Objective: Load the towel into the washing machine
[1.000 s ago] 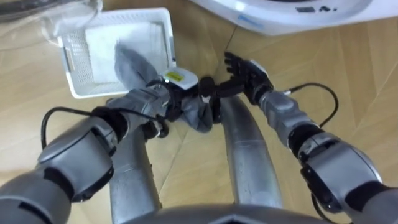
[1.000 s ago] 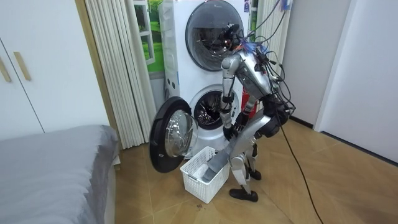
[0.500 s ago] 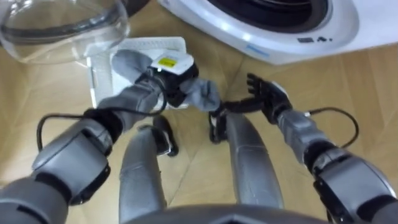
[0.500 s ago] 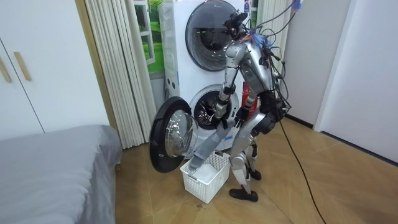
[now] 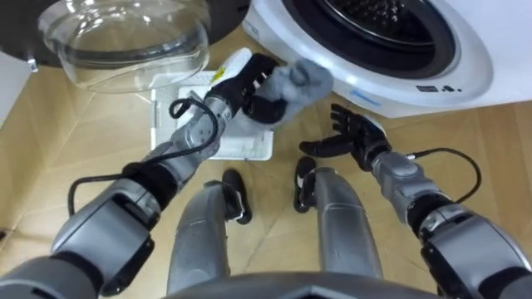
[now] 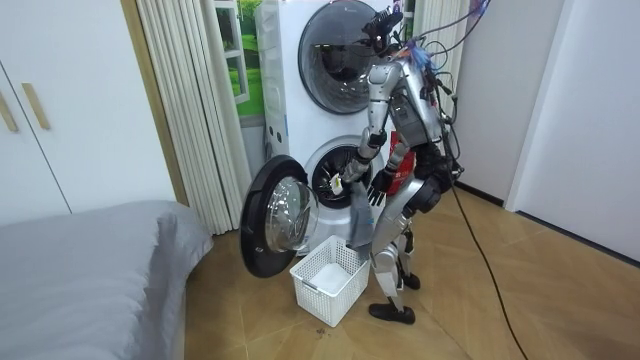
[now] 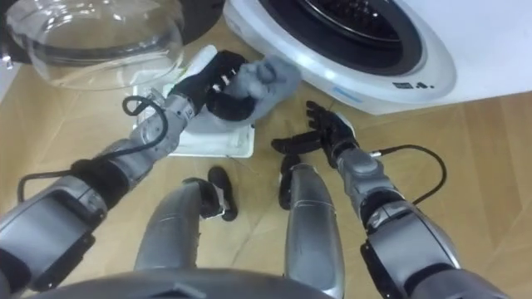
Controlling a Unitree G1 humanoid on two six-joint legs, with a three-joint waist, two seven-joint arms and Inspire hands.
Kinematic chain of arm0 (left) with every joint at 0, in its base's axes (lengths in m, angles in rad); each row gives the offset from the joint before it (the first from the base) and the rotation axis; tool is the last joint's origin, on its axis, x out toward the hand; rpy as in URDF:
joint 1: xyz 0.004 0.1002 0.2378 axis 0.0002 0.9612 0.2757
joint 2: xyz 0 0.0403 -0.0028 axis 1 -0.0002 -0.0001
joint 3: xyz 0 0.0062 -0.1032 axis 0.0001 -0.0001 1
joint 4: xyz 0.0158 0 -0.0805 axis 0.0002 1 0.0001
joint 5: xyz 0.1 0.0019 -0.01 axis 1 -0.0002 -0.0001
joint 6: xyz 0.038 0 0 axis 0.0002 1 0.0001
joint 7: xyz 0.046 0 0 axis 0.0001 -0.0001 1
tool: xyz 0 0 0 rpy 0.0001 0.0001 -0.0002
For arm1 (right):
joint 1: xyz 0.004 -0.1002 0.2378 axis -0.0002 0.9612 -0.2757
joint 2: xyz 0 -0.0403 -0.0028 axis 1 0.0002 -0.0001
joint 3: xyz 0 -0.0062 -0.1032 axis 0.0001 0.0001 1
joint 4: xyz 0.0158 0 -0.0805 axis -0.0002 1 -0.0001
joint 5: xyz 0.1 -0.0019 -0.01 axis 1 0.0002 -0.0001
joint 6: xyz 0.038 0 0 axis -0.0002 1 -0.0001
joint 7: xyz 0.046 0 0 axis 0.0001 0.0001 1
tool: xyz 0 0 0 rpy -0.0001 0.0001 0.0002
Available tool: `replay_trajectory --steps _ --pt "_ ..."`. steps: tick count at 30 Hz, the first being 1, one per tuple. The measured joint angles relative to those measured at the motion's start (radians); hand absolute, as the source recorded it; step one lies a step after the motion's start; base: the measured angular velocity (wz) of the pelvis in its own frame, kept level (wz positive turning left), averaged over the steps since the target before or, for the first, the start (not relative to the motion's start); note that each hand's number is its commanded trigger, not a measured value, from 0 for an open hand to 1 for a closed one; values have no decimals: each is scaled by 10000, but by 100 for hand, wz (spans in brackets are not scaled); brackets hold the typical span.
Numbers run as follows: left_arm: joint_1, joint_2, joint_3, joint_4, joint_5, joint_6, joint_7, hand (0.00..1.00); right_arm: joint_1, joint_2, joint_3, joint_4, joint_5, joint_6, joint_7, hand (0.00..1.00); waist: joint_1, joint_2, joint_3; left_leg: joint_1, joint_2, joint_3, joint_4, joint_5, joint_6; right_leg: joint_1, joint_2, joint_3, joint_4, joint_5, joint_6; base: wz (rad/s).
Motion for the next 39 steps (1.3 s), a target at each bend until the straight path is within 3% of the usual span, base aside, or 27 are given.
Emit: replay_trajectory --steps 2,5,7,12,16,19,22,24,27,28,33,39 --pt "228 -65 -51 -21 -1390 128 -765 100 79 78 -3 -23 -185 98 -9 0 4 -130 -82 32 9 -33 7 0 0 67 53 -4 -44 10 10 0" --pt "560 -50 -116 -19 -3254 675 -1835 100 91 75 -66 -10 -214 368 -40 0 -22 -223 -140 179 143 -142 -12 -2 -2 450 210 -241 -425 164 6 0" --pt "667 -54 -165 -20 -4041 870 -2090 100 96 117 -155 -12 -324 385 -23 0 -22 -233 -148 259 149 -168 -60 -1 -2 571 236 -271 -534 208 20 0" --pt "785 -55 -92 -20 -5355 1328 -2402 100 94 158 -471 -23 -399 449 -80 0 51 -222 -160 330 162 -174 -332 120 3 721 313 -337 -911 411 27 0" --pt "816 -55 -75 -19 -6868 1740 -2493 100 65 130 -558 -105 -316 588 -191 0 60 -212 -218 369 155 -201 -508 184 -26 787 356 -376 -1044 466 30 0" --pt "817 -57 85 -20 -8547 1861 -2492 100 37 173 -917 -133 -176 587 -179 0 26 -207 -243 381 158 -270 -500 201 -56 836 381 -404 -1052 465 29 1" --pt "816 -130 334 -28 -9691 1860 -2492 100 42 214 -1199 -439 -28 578 -339 0 -8 -197 -251 433 175 -338 -402 208 -67 924 411 -407 -1059 465 28 5" --pt "815 -221 407 -28 -10272 1836 -2492 100 33 187 -1237 -683 2 577 -495 0 -2 -178 -297 453 173 -336 -470 208 -67 941 418 -405 -1054 467 25 0" --pt "815 -322 576 -37 -10791 1806 -2491 100 -30 184 -1259 -817 2 564 -669 0 14 -183 -310 576 163 -334 -523 226 -76 1063 429 -395 -1105 488 7 0" --pt "848 -327 612 -117 -10848 1806 -2487 100 -13 163 -1382 -805 0 561 -660 0 22 -167 -360 622 178 -343 -548 239 -85 1133 459 -401 -1237 501 -1 0" --pt "848 -329 845 -764 -10441 1751 -2460 100 81 274 -1944 -746 93 343 -550 0 -54 -155 -400 723 244 -325 -619 288 -115 1245 547 -380 -1395 594 -26 -2" --pt "736 -1113 886 -1940 -9933 1648 -3234 100 470 564 -1585 -605 -877 735 -534 0 -48 -158 -396 726 260 -300 -686 297 -132 1244 559 -384 -1412 599 -37 -2"
